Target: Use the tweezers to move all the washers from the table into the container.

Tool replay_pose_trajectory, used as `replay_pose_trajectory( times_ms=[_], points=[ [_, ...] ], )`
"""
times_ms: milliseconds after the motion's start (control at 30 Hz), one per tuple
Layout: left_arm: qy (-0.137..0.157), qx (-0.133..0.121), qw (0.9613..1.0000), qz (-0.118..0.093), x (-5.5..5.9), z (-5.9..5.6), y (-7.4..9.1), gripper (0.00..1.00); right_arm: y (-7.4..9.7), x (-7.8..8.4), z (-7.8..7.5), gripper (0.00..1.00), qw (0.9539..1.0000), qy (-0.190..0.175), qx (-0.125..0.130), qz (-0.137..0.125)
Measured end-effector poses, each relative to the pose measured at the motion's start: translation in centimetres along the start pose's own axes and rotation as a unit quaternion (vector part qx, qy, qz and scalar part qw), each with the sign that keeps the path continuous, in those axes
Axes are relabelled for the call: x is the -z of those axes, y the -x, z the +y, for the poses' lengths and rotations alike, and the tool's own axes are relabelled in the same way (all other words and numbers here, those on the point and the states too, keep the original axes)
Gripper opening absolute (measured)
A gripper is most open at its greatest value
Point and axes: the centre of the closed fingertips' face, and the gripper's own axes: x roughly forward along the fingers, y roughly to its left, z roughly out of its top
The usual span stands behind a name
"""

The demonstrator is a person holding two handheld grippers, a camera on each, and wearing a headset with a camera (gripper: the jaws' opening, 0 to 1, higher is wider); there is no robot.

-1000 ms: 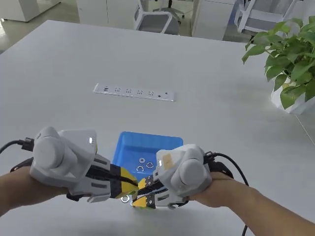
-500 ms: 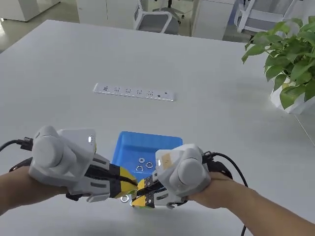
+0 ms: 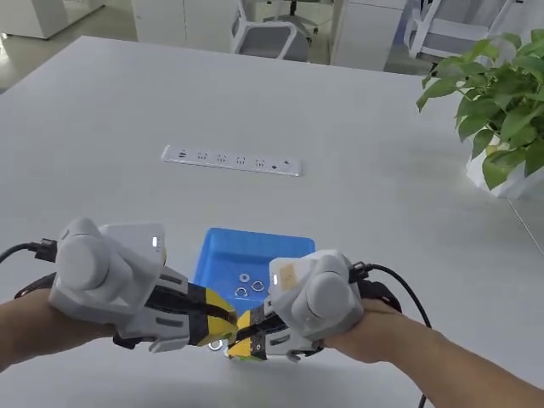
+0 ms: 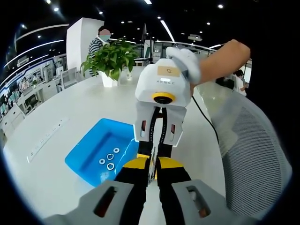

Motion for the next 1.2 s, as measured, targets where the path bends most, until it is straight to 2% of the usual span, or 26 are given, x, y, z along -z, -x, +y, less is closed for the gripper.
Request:
replay_pose_trajectory(
  times_ms=[300,467,567,733,833,1000,1133,1200],
  points=[
    [0.003,-0.008,1.0000,-0.003,-0.1,-0.1,0.8,0.24,0.0,0.0,0.1,0.06,1.0000,0.002,0.001,0.005],
    [0.014,-0.014,0.9998,-0.005,0.0,-0.4,1.3,0.33,0.1,-0.1,0.1,0.06,1.0000,0.002,0.002,0.005],
    [0.022,-0.025,0.9994,-0.006,0.1,-0.5,1.6,0.42,0.3,-0.2,0.1,0.06,1.0000,0.003,0.004,0.004],
    [0.033,-0.035,0.9988,-0.013,0.1,-1.1,2.1,0.49,0.7,-0.6,0.2,0.07,1.0000,0.005,0.007,0.001],
    [0.042,-0.042,0.9981,-0.016,0.1,-1.3,2.4,0.57,1.0,-1.0,0.1,0.07,0.9999,0.007,0.011,-0.001],
    [0.066,-0.058,0.9957,-0.029,0.1,-1.4,2.9,0.63,1.6,-1.4,0.2,0.07,0.9999,0.008,0.011,-0.002],
    [0.071,-0.068,0.9945,-0.037,0.1,-1.5,3.2,0.65,2.3,-1.8,0.2,0.07,0.9999,0.008,0.010,-0.005],
    [0.080,-0.078,0.9929,-0.041,0.0,-1.4,3.3,0.70,2.6,-2.0,0.2,0.07,0.9999,0.009,0.010,-0.006]
  ],
)
